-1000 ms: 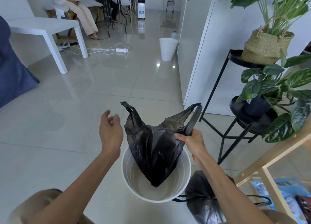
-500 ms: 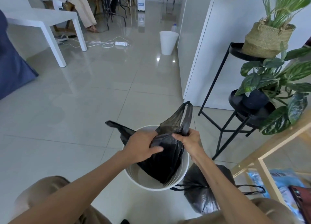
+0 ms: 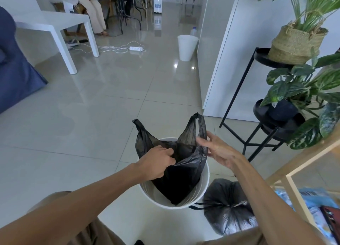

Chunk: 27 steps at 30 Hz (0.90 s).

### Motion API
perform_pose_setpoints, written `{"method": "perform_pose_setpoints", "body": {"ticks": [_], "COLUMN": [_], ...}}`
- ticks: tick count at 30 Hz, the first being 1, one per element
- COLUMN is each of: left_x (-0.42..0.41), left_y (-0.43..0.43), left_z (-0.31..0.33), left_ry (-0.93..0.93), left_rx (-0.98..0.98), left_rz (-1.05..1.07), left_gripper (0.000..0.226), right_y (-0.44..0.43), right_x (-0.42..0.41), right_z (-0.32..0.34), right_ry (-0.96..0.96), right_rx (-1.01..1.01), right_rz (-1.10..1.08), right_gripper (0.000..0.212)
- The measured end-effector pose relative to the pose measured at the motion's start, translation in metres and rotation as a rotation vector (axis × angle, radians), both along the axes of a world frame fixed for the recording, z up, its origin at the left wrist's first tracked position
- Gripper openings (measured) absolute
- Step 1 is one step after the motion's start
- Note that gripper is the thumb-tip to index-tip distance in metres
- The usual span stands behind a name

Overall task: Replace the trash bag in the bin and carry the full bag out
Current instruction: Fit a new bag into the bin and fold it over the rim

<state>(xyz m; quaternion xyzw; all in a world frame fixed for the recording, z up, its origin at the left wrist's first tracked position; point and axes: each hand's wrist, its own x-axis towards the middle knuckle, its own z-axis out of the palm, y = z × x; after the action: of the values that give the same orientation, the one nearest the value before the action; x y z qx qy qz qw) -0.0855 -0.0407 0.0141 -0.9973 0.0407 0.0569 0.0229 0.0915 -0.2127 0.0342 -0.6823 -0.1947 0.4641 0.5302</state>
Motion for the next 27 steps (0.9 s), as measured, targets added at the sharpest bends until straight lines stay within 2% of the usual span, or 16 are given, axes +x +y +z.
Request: {"method": "perform_pose_setpoints", "body": {"ticks": [2,3,5,7,13,17,21,22,24,27], "left_x": [0.002,0.003,0.002,-0.003,-0.02,-0.027,-0.029,-0.029,-0.027,-0.026], "left_y": [-0.004,-0.006,-0.006,-0.003,0.019,0.021,0.026,0.027,0.02,0.011], "left_z": [0.001,0.002,0.003,0.005,0.005,0.002,0.009,0.011,0.021,0.032], "left_ry": [0.014,0.03,0.052,0.076,0.203,0.192,0.244,0.254,0.256,0.295], "left_rx": [0.024,0.027,0.039,0.075,0.004,-0.129,-0.477,-0.546,-0.649,-0.826], "left_rz": [-0.067,-0.098,-0.136,-0.116,0.111,0.231,0.46,0.494,0.533,0.586], "left_gripper": [0.035,0.034,0.032,0.033,0.027,0.052,0.086,0.083,0.062,0.046], "right_y": [0.007,0.01,0.016,0.013,-0.009,-0.011,-0.006,-0.004,-0.002,0.001], "right_x": [-0.006,-0.008,-0.003,0.004,0.005,0.009,0.015,0.015,0.01,-0.001], "right_z": [0.011,0.016,0.015,0.01,-0.005,-0.002,0.003,0.003,0.006,0.013], "right_ry": [-0.09,-0.14,-0.223,-0.186,0.142,0.226,0.085,0.015,-0.166,-0.484], "right_rx": [-0.056,-0.077,-0.142,-0.14,-0.028,0.118,0.168,0.137,0.052,-0.085], "right_rz": [0.004,-0.012,-0.138,-0.318,-0.75,-0.832,-0.866,-0.851,-0.776,-0.543], "right_gripper": [0.056,0.045,0.055,0.057,0.013,0.012,0.04,0.046,0.053,0.063]}}
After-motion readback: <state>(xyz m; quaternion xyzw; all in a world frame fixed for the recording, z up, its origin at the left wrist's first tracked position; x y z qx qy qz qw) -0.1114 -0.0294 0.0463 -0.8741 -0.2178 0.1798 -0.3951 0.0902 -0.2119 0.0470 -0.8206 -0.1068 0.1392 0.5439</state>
